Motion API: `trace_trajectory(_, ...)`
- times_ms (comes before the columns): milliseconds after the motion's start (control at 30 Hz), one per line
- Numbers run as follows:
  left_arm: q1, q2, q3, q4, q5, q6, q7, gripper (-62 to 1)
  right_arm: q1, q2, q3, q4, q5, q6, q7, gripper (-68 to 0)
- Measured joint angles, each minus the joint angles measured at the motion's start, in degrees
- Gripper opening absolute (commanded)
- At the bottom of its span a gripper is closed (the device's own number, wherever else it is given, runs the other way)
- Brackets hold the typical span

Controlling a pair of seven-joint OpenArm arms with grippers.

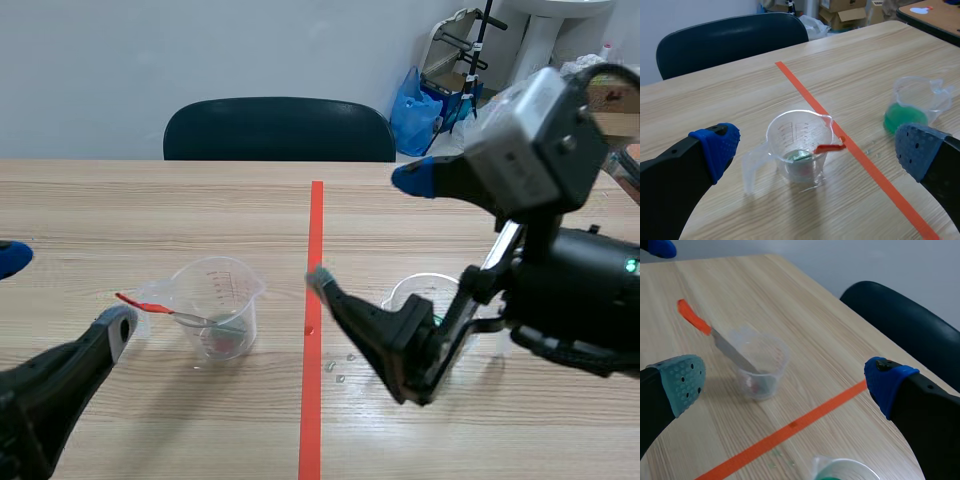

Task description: Do the redox reaction experiment

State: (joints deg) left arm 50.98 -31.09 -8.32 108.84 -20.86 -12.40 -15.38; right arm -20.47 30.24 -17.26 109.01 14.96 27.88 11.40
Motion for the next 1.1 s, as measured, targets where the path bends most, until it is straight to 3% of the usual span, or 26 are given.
trace_trajectory(133,7.74,0.22,-2.43,0.00,4.31,1.88,-2.97,1.4,1.81,0.02,-5.53,-0.17,-3.50,-3.48,0.87,0.4)
trace_trajectory(300,16.94,0.48,-4.17,-0.76,8.72,2.99,-5.57,1.4,5.11,0.07,-11.69,-3.65,-4.13,-6.54,3.89,0.4)
trace_trajectory(500,22.86,3.39,-6.08,-6.56,9.64,4.28,-8.87,1.4,9.68,-0.44,-19.23,-9.57,-11.76,-8.79,11.69,0.4)
trace_trajectory(633,24.39,6.05,-6.71,-10.47,10.60,4.28,-12.96,1.4,12.07,-3.93,-21.88,-14.82,-14.49,-9.29,12.00,0.4)
trace_trajectory(700,24.39,7.28,-6.84,-11.34,10.60,4.35,-15.19,1.4,12.92,-6.08,-22.71,-17.46,-16.02,-10.86,12.85,0.4)
trace_trajectory(800,24.39,8.72,-7.15,-11.34,13.46,4.28,-18.95,1.4,14.38,-8.72,-23.82,-21.18,-18.25,-11.72,15.91,0.4)
trace_trajectory(900,24.39,10.40,-7.21,-11.54,17.05,4.26,-17.86,1.4,16.24,-10.80,-25.33,-24.63,-18.73,-11.82,17.55,0.4)
trace_trajectory(1033,24.39,11.72,-7.21,-11.76,17.66,4.24,-18.45,1.4,18.86,-13.40,-27.43,-29.75,-19.08,-12.11,20.06,0.4)
trace_trajectory(1100,24.39,11.69,-7.21,-11.76,17.62,4.28,-19.17,1.4,20.04,-14.60,-28.30,-32.33,-19.06,-13.75,21.00,0.4)
